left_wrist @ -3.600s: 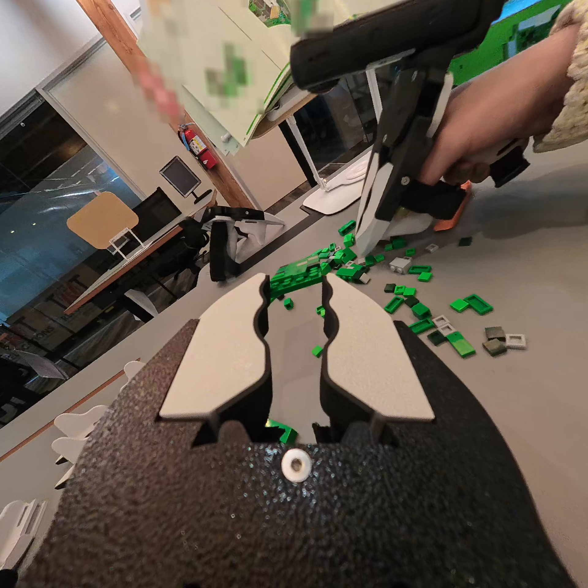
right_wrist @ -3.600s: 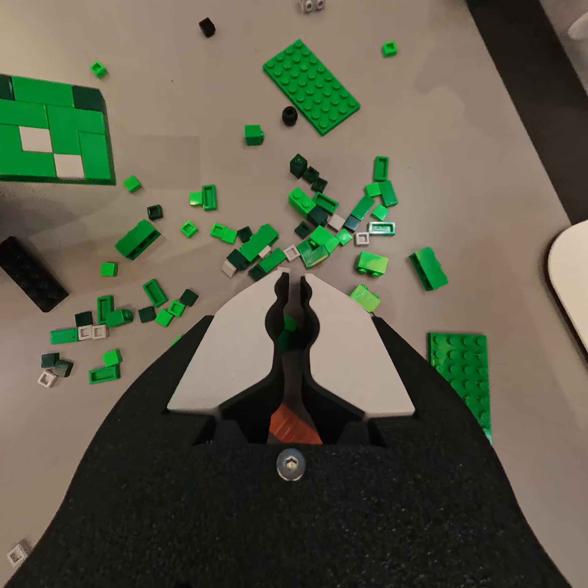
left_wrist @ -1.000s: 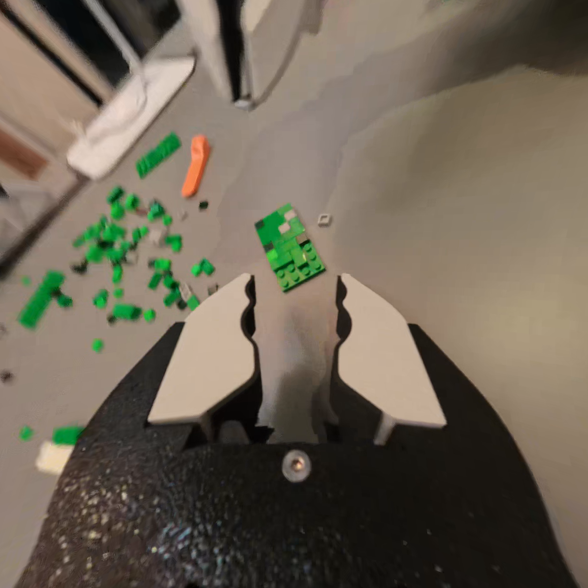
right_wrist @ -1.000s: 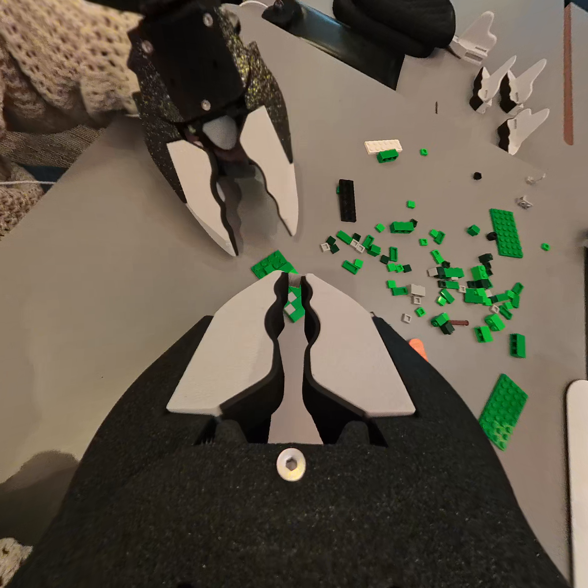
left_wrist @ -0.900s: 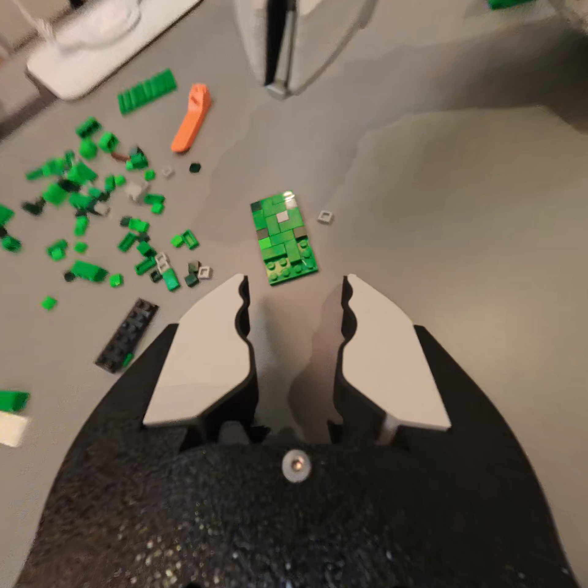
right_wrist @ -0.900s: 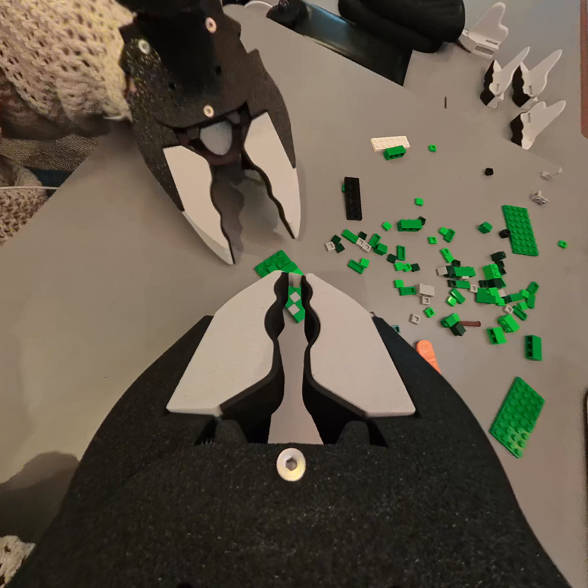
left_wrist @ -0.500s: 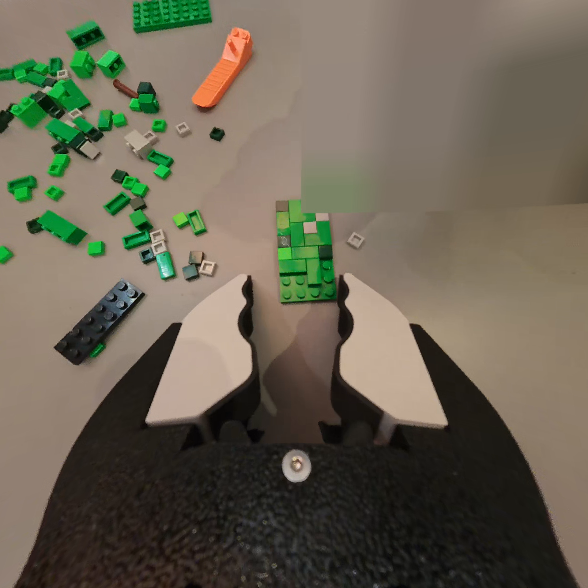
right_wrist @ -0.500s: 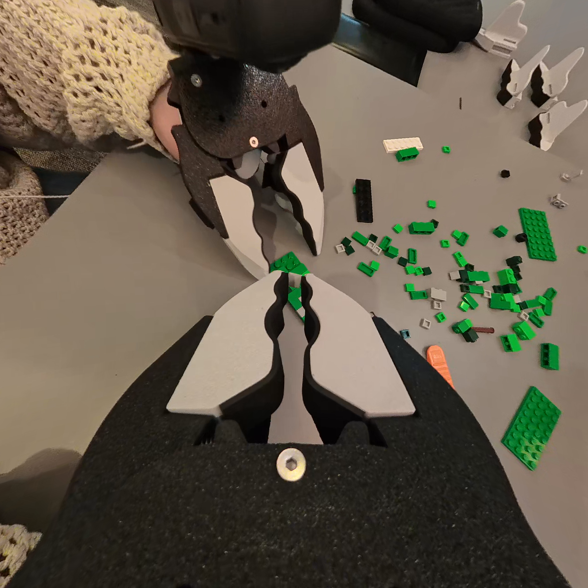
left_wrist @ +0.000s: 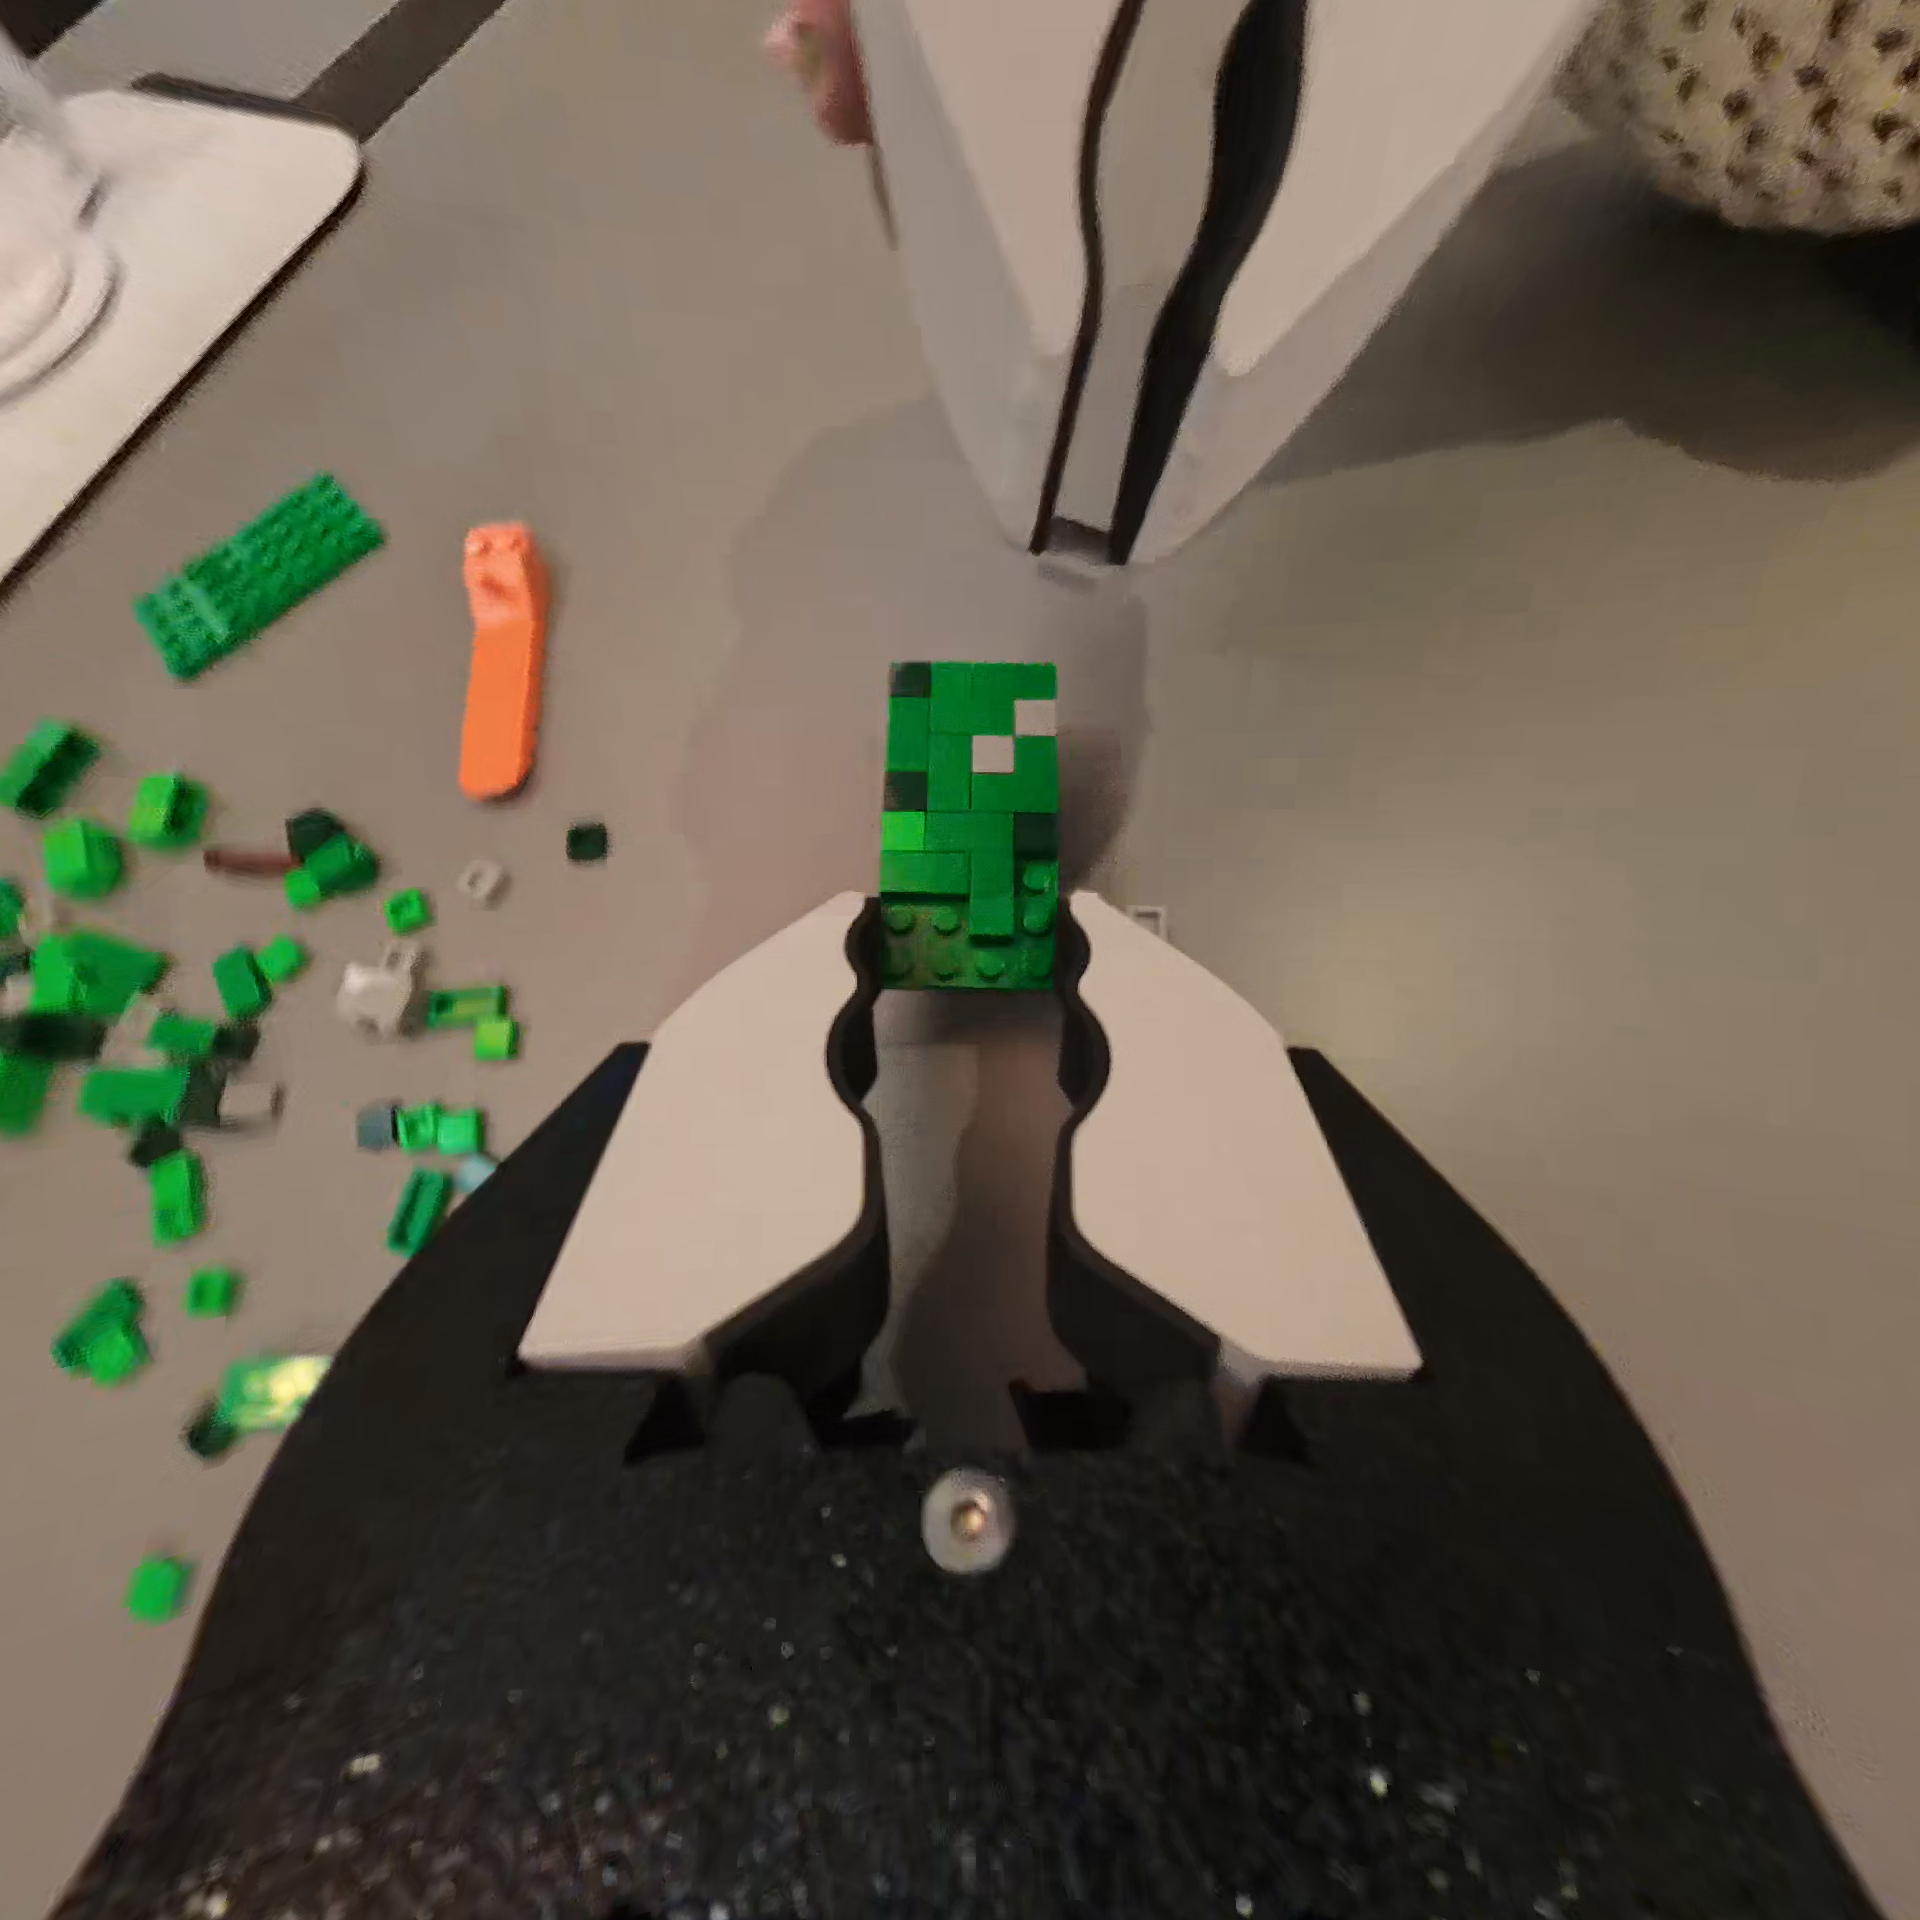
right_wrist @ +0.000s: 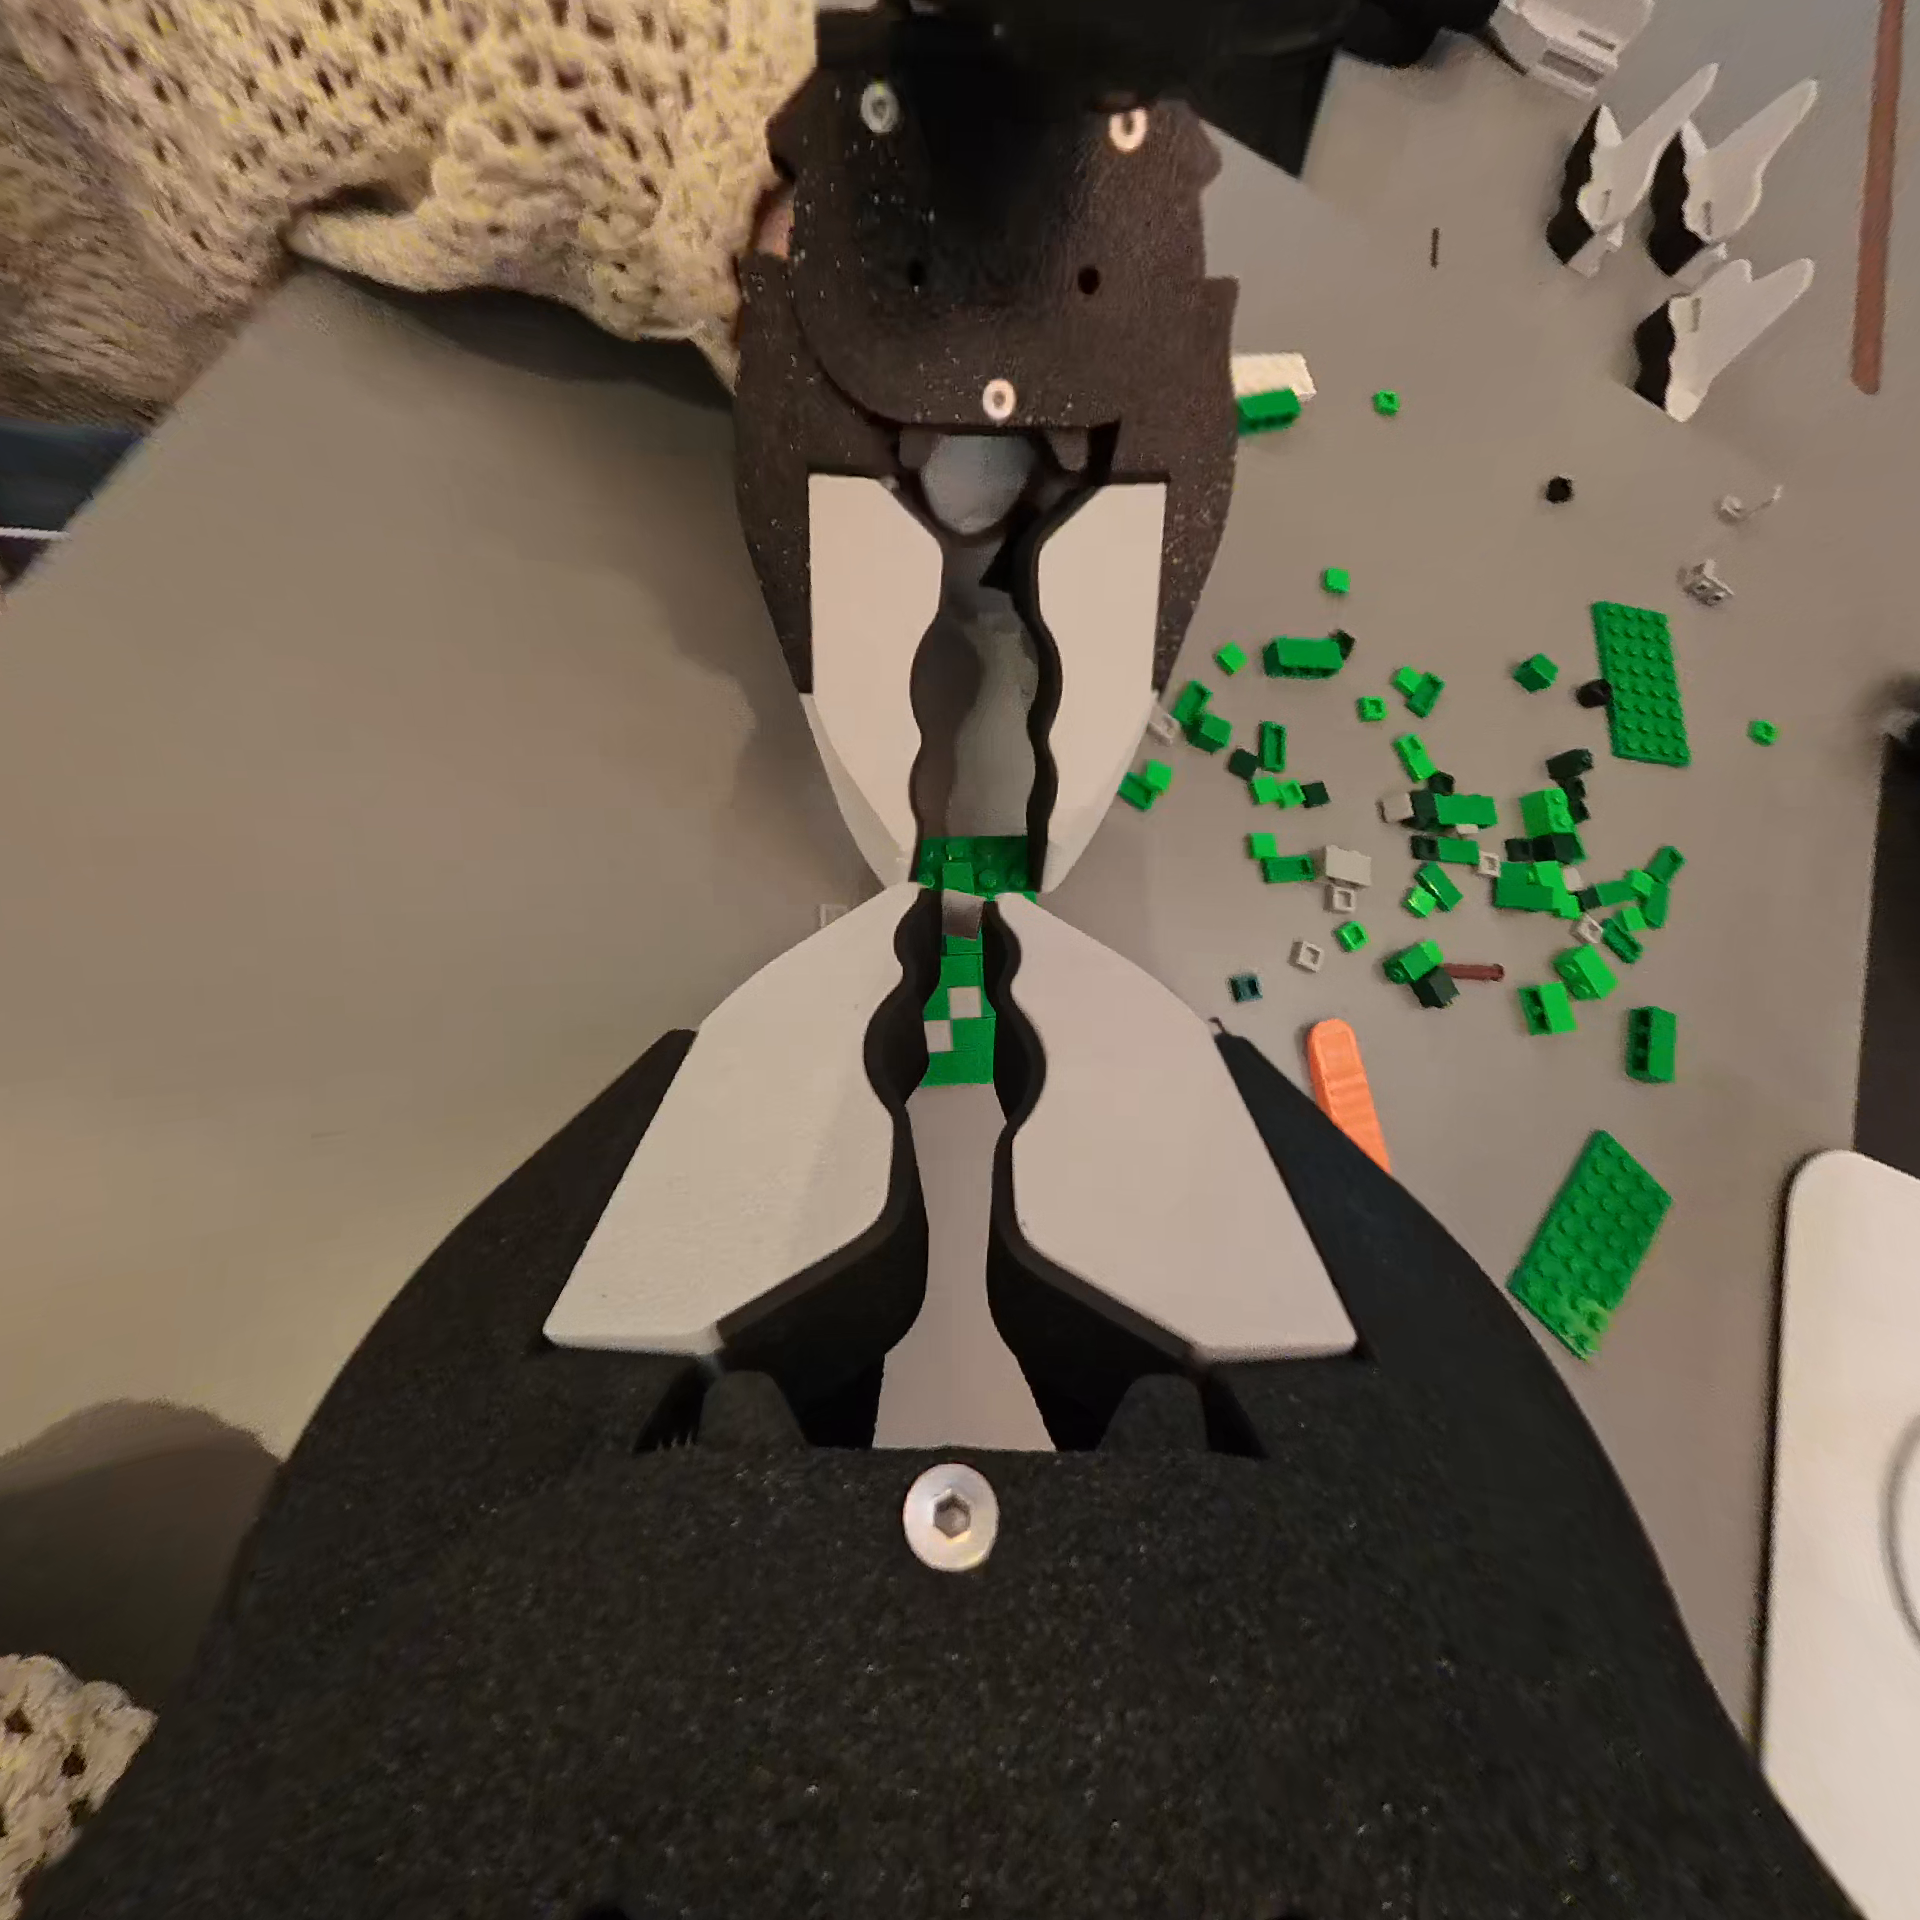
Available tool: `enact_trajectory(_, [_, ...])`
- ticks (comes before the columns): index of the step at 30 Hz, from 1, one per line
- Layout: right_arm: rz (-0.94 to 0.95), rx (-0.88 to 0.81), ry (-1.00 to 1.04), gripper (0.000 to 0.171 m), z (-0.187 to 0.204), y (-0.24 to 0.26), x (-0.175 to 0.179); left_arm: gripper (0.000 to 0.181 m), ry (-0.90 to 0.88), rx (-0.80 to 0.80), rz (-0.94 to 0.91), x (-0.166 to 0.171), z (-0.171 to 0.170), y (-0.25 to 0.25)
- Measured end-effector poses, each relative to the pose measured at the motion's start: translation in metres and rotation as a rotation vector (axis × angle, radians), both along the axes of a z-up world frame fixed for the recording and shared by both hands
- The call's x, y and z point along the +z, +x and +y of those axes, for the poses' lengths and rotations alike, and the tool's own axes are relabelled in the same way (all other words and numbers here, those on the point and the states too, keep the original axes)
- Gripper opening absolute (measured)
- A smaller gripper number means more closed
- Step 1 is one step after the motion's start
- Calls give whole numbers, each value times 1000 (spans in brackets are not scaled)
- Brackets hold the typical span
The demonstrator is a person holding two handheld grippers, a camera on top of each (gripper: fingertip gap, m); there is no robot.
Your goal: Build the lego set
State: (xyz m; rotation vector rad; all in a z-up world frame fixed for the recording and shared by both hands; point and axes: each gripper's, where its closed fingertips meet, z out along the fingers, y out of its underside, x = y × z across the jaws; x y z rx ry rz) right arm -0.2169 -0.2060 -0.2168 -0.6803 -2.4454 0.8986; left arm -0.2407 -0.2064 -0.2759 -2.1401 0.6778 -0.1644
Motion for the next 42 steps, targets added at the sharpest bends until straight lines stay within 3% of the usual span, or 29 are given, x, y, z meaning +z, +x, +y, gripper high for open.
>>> enact_trajectory(2, [-18,-26,36,7,8,0,-6,31,3,-90,25,-1,8,5])
enact_trajectory(9, [-178,-8,118,7,8,1,-52,31,-8,-63,-35,-7,8,10])
enact_trajectory(22, [-174,39,136,7,-7,-3,-61,31,-26,-72,-79,-5,1,14])
enact_trajectory(28, [-139,18,159,20,-5,-8,-57,31,-27,-42,-100,-3,1,10])
enact_trajectory(33, [0,-38,189,24,-2,-8,-42,31,-36,2,-134,-2,2,3])
enact_trajectory(37, [366,-92,313,27,-4,-11,-32,31,-44,30,-177,1,3,-1])
enact_trajectory(42, [554,-96,533,30,-4,-6,-43,31,-58,22,-218,1,1,0])
